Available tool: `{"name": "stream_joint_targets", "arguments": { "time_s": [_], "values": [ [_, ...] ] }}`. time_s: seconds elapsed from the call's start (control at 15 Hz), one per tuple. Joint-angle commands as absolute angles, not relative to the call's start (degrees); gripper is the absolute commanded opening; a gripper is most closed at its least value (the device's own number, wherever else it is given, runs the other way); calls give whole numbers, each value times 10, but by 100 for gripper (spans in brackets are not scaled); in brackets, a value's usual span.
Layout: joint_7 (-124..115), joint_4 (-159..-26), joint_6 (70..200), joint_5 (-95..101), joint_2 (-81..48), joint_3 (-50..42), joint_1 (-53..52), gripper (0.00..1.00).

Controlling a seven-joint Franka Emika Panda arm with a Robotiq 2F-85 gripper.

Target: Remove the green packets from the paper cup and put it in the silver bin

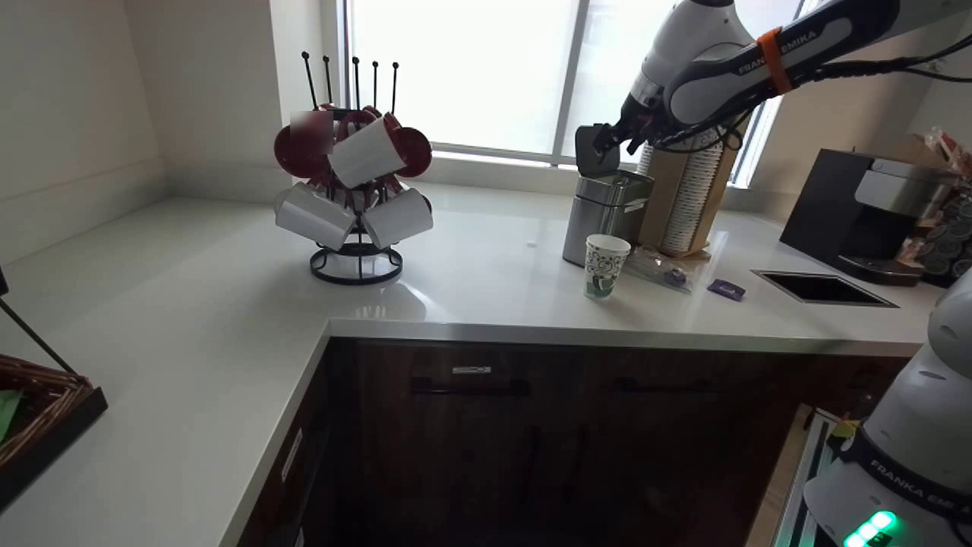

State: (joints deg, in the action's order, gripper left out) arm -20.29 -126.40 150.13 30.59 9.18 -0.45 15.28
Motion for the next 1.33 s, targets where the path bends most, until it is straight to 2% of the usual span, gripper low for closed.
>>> {"name": "stream_joint_targets", "arguments": {
  "time_s": [0.0, 0.27, 0.8, 1.13, 1.27],
  "values": [
    [-88, -1276, 1441, 194, 110, -29, 106, 100],
    [28, -1295, 1371, 84, 151, -47, 71, 100],
    [72, -1335, 1218, 59, 227, -49, 50, 100],
    [44, -1399, 1246, -11, 252, -52, 34, 100],
    [52, -1370, 1229, 8, 233, -49, 40, 100]
  ]
}}
